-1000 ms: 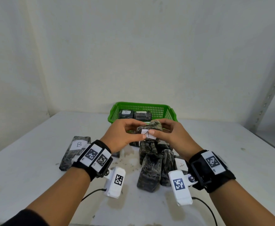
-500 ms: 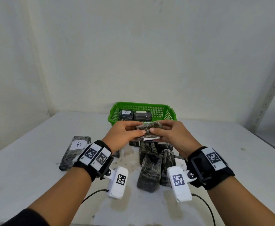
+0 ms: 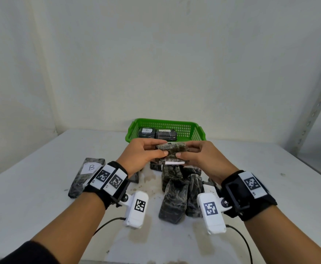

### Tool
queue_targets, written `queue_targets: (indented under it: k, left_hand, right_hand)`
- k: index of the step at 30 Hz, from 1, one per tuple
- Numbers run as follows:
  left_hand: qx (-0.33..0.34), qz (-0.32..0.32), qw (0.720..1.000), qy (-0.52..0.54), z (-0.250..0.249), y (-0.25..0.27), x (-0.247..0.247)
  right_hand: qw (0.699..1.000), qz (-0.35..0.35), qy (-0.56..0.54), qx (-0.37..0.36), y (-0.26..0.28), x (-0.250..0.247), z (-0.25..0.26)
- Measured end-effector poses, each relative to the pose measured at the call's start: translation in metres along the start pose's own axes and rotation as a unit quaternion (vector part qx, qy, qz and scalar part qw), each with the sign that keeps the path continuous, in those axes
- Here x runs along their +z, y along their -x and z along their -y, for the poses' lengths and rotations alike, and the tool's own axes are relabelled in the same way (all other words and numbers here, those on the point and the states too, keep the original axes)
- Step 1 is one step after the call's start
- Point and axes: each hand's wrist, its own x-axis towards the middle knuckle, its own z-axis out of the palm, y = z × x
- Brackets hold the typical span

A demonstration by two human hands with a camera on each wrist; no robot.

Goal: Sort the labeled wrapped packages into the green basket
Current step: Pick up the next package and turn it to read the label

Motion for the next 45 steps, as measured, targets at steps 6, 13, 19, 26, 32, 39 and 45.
queue_targets:
  k: [6,13,19,26,32,39,45]
  left_hand:
    - [0.016,0.008,1.000,0.000,-0.001,0.001,0.003]
    - [0.017,0.019,1.000,0.009,0.000,0.002,0.003]
    - [0.041,-0.007,0.999,-0.030,0.004,0.001,-0.001]
    - [0.099,-0.030,0.993,-0.052,0.006,0.003,-0.001]
    - [0.105,-0.029,0.992,-0.063,0.007,0.003,0.006]
    - [0.086,-0.037,0.994,-0.051,0.008,-0.001,0.010]
    - [0.088,-0.021,0.995,-0.043,0.008,0.000,0.012]
  right_hand:
    - [0.999,-0.010,0.037,-0.038,0.000,0.007,0.006]
    - [0.996,-0.044,0.046,-0.064,0.000,0.009,0.003]
    - [0.996,-0.013,0.066,-0.061,0.005,0.005,0.007]
    - [0.995,0.061,-0.072,0.027,0.008,0.006,0.010]
    - [0.997,0.021,-0.076,0.022,0.004,0.010,0.003]
    - [0.998,0.003,-0.066,0.021,-0.004,0.013,0.004]
    - [0.999,-0.002,-0.042,-0.003,0.000,0.016,0.006]
